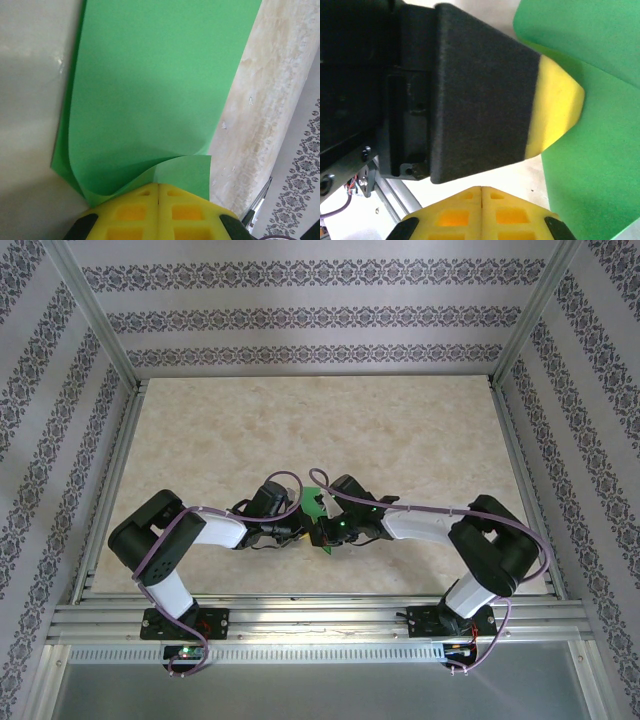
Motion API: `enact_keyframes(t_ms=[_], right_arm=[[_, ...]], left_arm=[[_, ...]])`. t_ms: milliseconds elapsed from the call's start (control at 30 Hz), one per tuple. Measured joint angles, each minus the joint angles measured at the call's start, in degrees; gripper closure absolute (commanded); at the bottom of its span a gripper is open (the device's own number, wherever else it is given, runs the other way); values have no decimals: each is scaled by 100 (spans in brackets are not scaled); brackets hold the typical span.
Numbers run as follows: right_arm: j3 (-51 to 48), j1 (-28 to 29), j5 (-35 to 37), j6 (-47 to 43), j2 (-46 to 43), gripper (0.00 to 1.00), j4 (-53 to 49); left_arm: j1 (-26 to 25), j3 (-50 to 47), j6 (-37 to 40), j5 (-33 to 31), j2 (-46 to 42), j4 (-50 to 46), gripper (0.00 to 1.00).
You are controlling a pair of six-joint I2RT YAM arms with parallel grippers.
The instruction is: Fold a paper plane with a square sheet of paper (pick it up from the middle)
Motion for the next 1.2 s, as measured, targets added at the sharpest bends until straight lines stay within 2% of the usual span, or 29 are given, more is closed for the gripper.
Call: enact_keyframes(t_ms=[733,1200], right_arm=[[-72,17,212,17,254,94,-286],[-393,0,188,96,173,93,24]], left_arm=[[0,0,2,-2,0,-2,100],[0,0,4,-4,0,-2,100]])
